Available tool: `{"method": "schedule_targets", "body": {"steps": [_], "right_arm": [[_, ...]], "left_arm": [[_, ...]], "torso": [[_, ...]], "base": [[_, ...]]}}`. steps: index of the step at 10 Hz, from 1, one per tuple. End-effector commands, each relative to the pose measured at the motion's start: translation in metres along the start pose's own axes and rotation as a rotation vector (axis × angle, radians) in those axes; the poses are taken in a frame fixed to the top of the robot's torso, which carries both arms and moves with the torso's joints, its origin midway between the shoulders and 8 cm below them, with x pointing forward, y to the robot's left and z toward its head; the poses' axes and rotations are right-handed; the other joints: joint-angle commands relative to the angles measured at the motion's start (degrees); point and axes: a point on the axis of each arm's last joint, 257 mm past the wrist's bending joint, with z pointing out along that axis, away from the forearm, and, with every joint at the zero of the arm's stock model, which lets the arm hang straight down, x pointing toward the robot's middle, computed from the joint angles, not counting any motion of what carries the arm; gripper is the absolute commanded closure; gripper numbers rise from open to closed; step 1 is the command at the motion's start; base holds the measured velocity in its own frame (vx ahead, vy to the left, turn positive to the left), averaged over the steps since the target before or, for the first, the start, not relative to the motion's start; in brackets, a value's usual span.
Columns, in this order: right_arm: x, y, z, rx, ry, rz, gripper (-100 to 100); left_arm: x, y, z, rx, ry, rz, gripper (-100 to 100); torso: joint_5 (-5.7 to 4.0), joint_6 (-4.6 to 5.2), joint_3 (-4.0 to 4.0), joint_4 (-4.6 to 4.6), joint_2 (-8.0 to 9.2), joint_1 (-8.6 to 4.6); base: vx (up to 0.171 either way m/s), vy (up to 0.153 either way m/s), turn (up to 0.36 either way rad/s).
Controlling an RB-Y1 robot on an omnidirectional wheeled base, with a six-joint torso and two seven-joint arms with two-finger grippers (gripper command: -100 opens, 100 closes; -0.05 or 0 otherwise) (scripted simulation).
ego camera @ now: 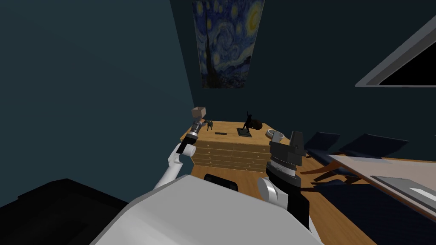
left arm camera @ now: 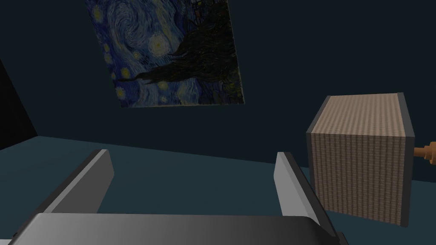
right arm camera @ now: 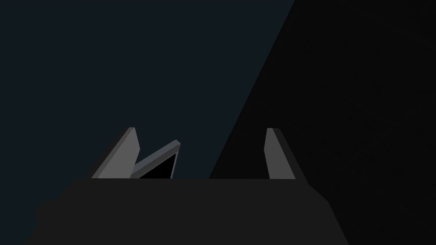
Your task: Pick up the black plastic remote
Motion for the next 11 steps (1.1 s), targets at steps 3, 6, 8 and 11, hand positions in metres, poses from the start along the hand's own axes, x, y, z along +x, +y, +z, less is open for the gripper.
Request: {"method": "schedule_targets", "body": {"steps": [3,6,8,11], "right_arm": [[0.000,0.000,0.000,0.000,0.000,0.000,0],[0.000,0.000,0.000,0.000,0.000,0.000,0],[0.000,0.000,0.000,0.000,0.000,0.000,0],[0.000,0.000,0.000,0.000,0.000,0.000,0]], "left_arm": [[0.007,0.012,0.026,-0.049,0.025,0.001,-100],[0.009,0.027,0.049,-0.102,0.043,0.002,-100],[0.011,0.031,0.053,-0.125,0.047,0.001,-100],[0.012,0.047,0.076,-0.186,0.057,-0.002,-100]], "torso": [[0.00,-0.01,-0.01,0.00,-0.01,-0.01],[0.00,-0.04,-0.01,-0.01,-0.02,-0.02],[0.00,-0.04,-0.02,-0.01,-0.03,-0.04],[-0.01,-0.05,-0.03,-0.01,-0.05,-0.04]], "base": [[-0.015,0.011,-0.092],[-0.012,0.006,-0.109],[-0.004,0.002,-0.038],[-0.006,0.001,-0.115]]}}
